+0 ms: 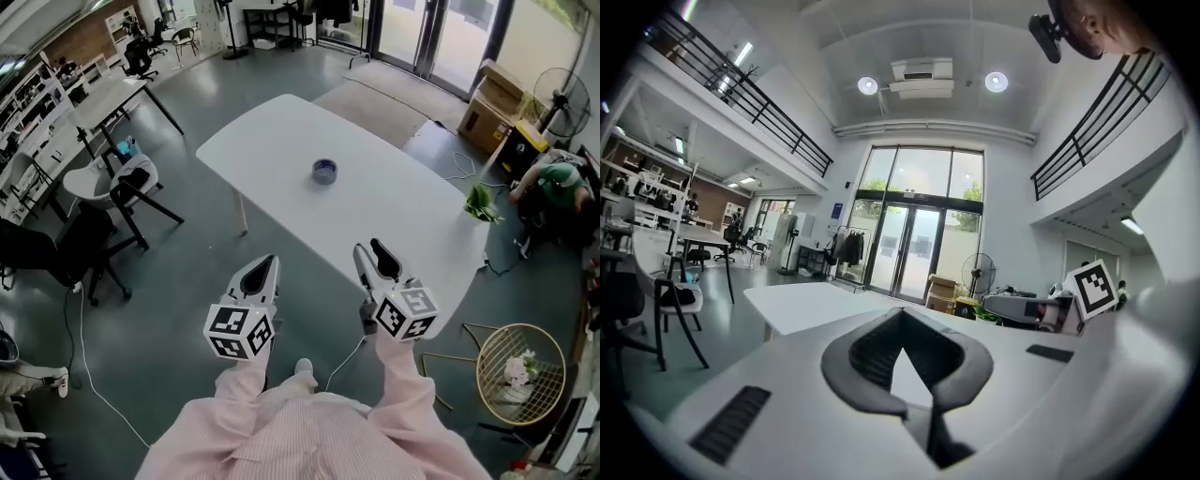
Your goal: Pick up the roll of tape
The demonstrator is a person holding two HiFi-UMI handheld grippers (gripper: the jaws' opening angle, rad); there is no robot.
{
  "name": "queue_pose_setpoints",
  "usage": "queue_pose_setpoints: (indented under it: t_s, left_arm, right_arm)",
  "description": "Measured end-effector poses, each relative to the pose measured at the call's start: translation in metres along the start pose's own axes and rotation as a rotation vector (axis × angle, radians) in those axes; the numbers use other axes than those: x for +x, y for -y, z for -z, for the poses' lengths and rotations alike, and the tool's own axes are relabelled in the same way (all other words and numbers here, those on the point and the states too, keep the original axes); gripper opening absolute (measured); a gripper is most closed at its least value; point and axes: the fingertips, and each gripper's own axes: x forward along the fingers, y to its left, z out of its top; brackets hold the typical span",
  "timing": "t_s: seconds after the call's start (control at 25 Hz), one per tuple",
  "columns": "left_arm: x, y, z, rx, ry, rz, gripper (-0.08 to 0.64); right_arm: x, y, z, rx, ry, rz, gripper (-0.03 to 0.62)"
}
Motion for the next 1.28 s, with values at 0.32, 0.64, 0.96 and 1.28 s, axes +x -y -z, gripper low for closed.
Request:
queue_pose_setpoints:
  t_s: [0.32, 0.64, 0.96, 1.28]
  left_arm:
    - [0.037, -0.027, -0.004, -0.001, -0.011, 0.046, 0.001]
    - [0.064, -0.043, -0.008, -0.02, -0.025, 0.036, 0.0]
    - [0.121, -0.079, -0.014, -0.029, -0.041, 0.036, 0.0]
    - [0.197, -0.109, -0.018, -0.064, -0.074, 0.03, 0.0]
  right_arm:
    - [0.037, 0.011, 0.005, 0.01, 0.001, 0.024, 0.144]
    - [0.064, 0.035, 0.0, 0.038, -0.002, 0.023, 0.144]
    - [0.125, 0.067, 0.003, 0.03, -0.039, 0.024, 0.144]
    - [0.198, 0.115, 0.004, 0.016, -0.13, 0.012, 0.144]
